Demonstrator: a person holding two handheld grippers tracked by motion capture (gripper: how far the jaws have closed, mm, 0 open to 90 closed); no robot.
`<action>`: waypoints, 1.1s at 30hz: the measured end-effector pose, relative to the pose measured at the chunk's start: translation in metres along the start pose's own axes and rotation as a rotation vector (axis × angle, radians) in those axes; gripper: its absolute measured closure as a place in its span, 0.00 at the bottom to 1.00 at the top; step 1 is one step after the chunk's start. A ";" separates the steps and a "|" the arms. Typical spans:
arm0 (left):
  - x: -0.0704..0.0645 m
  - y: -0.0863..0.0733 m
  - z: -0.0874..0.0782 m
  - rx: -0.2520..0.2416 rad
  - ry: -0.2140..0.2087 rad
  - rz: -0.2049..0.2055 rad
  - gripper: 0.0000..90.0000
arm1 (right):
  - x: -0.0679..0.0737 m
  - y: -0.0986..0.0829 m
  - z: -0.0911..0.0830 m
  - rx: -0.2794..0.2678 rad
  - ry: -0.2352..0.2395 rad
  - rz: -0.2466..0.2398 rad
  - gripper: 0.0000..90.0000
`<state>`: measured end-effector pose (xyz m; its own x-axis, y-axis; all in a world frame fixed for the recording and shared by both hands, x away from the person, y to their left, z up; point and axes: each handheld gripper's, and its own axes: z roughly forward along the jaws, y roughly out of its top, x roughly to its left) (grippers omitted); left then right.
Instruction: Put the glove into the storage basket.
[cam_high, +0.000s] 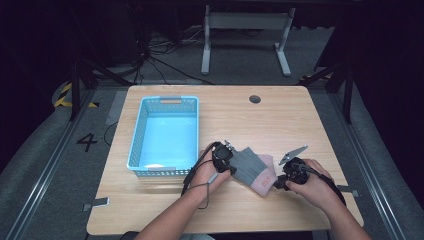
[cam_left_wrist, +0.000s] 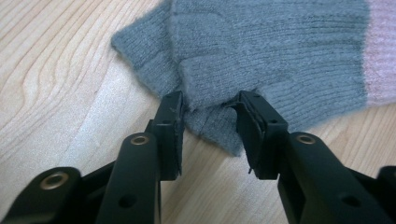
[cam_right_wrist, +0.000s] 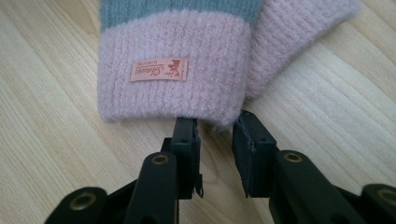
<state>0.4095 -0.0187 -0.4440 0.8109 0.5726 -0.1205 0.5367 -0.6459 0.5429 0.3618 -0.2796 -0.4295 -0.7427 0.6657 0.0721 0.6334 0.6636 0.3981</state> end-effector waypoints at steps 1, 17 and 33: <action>0.000 0.000 0.000 -0.001 0.003 0.003 0.73 | 0.000 0.000 0.000 -0.001 -0.001 -0.004 0.80; -0.007 0.003 -0.006 -0.014 0.069 0.053 0.97 | 0.003 0.001 0.001 -0.006 -0.016 -0.001 0.83; -0.014 0.003 -0.022 -0.049 0.055 0.052 0.98 | 0.002 0.003 -0.019 -0.069 -0.001 0.051 0.96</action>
<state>0.3951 -0.0173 -0.4228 0.8227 0.5666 -0.0466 0.4815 -0.6507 0.5872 0.3579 -0.2833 -0.4107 -0.7098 0.6983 0.0929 0.6538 0.6039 0.4559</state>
